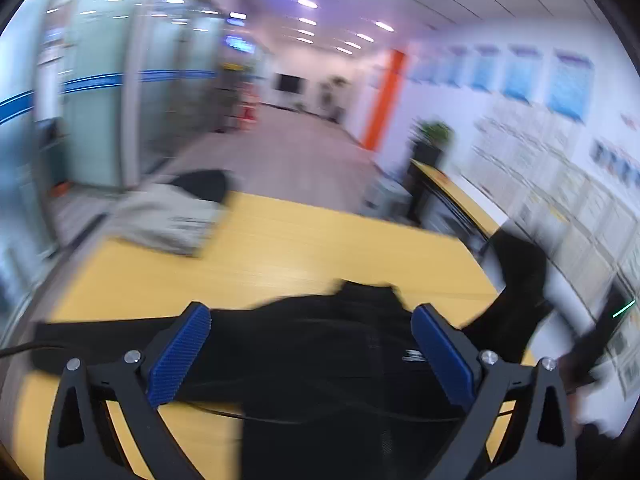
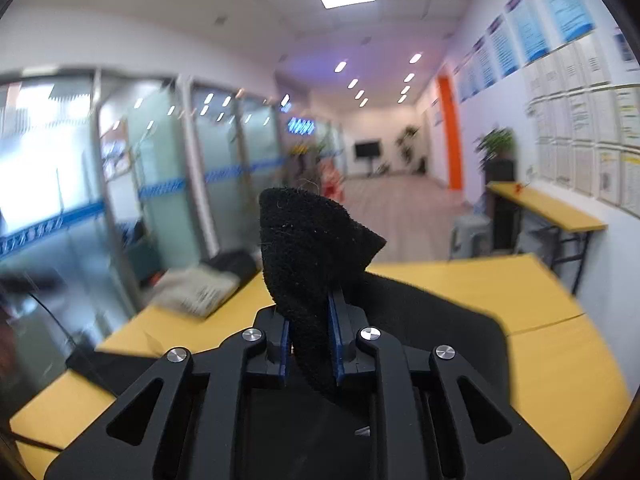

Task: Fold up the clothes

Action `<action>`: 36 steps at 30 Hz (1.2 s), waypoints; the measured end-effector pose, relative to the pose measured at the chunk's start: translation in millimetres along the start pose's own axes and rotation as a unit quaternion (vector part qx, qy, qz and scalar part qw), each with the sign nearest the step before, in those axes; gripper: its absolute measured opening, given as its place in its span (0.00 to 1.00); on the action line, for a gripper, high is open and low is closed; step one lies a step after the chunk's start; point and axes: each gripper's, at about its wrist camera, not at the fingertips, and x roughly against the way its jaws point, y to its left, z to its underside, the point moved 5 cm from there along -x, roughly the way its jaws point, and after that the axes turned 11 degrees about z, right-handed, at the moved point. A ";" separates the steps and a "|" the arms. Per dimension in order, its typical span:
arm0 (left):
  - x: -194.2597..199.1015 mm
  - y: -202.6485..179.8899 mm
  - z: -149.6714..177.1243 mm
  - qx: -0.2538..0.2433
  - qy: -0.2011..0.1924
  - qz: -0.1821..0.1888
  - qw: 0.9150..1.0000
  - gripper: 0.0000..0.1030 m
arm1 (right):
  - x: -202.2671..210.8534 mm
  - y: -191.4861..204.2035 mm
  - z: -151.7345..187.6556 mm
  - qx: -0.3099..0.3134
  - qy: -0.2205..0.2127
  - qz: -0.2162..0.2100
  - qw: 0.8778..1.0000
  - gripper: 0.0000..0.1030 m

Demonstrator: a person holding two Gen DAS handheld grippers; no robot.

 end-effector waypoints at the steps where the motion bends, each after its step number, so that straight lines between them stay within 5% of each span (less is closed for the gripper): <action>1: 20.3 20.0 -0.4 0.001 0.001 -0.011 1.000 1.00 | -15.8 31.6 6.1 0.012 0.010 -0.022 1.000 0.15; 6: 106.1 108.3 3.3 -0.006 0.018 -0.056 0.998 1.00 | -114.5 134.8 114.5 0.084 0.116 -0.069 0.987 0.15; 9: 89.5 122.9 33.1 -0.004 0.043 -0.041 0.998 1.00 | -153.4 167.1 174.1 0.116 0.182 -0.062 0.974 0.17; 12: 55.5 119.8 57.0 0.029 0.063 0.015 0.997 1.00 | -156.6 171.4 182.2 0.116 0.198 -0.071 0.971 0.49; 14: 30.5 109.5 69.7 0.035 0.080 0.044 0.995 1.00 | -139.9 171.8 168.7 0.105 0.187 -0.088 0.973 0.84; 16: -7.1 81.3 79.5 0.014 0.094 0.077 0.992 1.00 | -99.8 163.0 148.1 0.097 0.154 -0.096 0.979 0.95; 20: -85.6 16.8 95.8 -0.035 0.126 0.158 0.979 1.00 | -25.8 89.0 125.7 0.086 0.112 -0.061 0.988 1.00; 23: -146.0 -24.7 115.5 -0.078 0.140 0.190 0.969 1.00 | -20.8 -15.9 132.2 0.081 0.147 0.012 0.986 1.00; 27: -257.3 -42.7 168.7 -0.115 0.193 0.131 0.966 1.00 | -63.1 -140.5 162.6 0.056 0.248 0.084 0.963 0.99; 30: -313.9 -13.5 210.1 -0.067 0.259 0.064 0.961 0.99 | -81.8 -183.5 193.8 0.042 0.290 0.087 0.952 0.91; 32: -312.3 -10.5 216.2 -0.077 0.229 0.061 0.968 1.00 | -79.1 -186.8 193.4 0.057 0.276 0.079 0.956 0.91; 36: -297.5 -9.3 216.1 -0.072 0.237 0.040 0.968 1.00 | -60.7 -184.8 158.1 0.043 0.226 0.059 0.971 0.91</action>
